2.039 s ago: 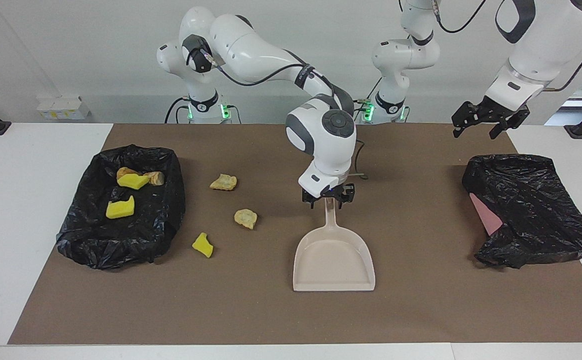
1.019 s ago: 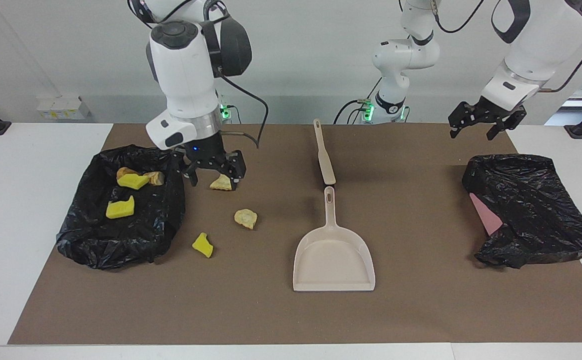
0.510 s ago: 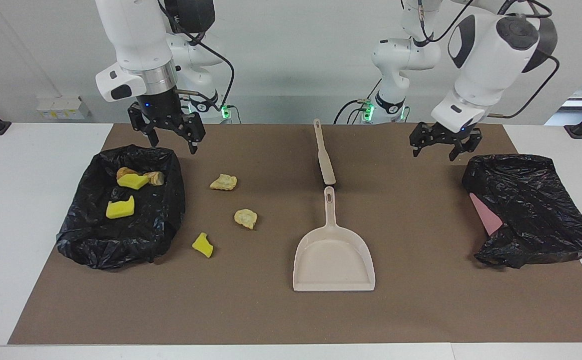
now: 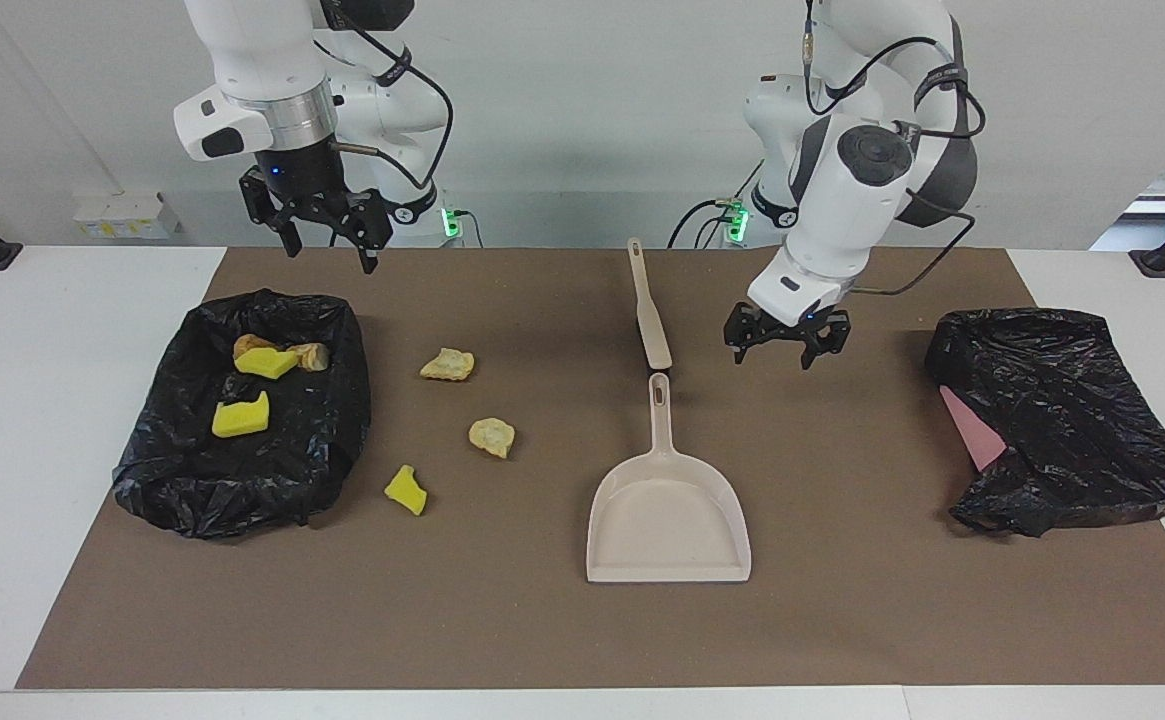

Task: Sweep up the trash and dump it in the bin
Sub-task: 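Grasp the dustpan handle with the left gripper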

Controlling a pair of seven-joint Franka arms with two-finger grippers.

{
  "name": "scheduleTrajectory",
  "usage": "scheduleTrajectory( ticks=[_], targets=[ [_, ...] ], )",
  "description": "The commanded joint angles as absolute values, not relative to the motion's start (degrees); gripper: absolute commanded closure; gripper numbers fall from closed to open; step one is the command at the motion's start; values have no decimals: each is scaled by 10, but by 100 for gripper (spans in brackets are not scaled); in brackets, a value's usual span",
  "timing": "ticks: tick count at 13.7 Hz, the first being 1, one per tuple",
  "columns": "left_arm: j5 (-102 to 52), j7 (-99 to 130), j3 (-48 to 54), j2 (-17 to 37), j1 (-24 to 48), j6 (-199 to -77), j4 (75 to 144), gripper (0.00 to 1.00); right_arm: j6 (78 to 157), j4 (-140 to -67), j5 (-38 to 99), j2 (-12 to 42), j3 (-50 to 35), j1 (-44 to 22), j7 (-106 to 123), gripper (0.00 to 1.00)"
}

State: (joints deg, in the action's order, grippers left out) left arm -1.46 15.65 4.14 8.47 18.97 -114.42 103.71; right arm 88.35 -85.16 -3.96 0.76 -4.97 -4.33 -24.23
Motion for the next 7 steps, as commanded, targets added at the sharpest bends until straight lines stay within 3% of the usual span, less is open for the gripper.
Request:
scheduleTrajectory(
  ticks=[1,4,7],
  targets=[
    [-19,207,33,115,233,-1196,1036,0,896,-894,-30,-22,-55,-33,-230,0],
    [-19,233,33,145,257,-1235,1031,0,912,-909,-28,-29,-55,-29,-223,0],
    [-19,243,33,138,278,-1221,1044,0,920,-909,-28,-28,-55,-16,-186,0]
  ],
)
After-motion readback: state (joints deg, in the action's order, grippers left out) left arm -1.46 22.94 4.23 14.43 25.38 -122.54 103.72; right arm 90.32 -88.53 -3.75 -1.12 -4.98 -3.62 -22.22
